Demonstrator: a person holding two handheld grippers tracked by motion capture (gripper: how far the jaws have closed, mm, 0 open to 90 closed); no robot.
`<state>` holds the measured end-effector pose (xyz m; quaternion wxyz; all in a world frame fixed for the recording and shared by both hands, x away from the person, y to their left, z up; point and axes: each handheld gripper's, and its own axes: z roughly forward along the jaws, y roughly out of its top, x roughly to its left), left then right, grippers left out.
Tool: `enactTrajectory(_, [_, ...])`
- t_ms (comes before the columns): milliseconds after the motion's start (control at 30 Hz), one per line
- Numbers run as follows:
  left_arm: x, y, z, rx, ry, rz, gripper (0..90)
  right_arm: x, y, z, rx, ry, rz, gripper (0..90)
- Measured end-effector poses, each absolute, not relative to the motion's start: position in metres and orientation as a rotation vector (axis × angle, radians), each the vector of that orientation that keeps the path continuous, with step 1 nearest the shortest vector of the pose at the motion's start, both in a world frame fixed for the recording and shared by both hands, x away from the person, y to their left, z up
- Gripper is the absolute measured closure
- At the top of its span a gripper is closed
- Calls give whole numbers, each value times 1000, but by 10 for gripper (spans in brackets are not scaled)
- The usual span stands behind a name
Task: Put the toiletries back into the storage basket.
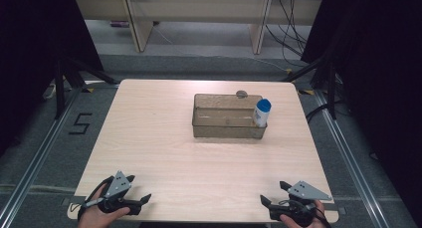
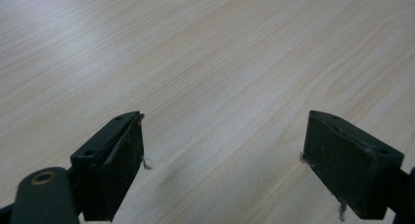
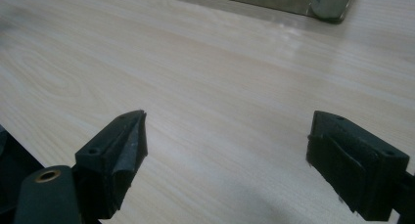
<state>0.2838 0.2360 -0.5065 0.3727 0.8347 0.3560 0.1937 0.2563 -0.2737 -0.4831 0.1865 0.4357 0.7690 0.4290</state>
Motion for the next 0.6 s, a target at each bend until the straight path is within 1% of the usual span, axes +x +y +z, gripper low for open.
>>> enactTrajectory(67, [284, 236, -506, 2140, 911, 496, 147, 253, -272, -484, 1271, 2168, 1214, 160])
enactTrajectory(267, [284, 236, -506, 2137, 913, 495, 148, 253, -272, -486, 1221, 2190, 1198, 160])
enactTrajectory(367, [284, 236, -506, 2141, 910, 496, 147, 251, -270, -486, 1269, 2191, 1206, 160])
enactTrajectory(600, [284, 235, -506, 2136, 915, 494, 147, 252, -271, -487, 1256, 2198, 1195, 160])
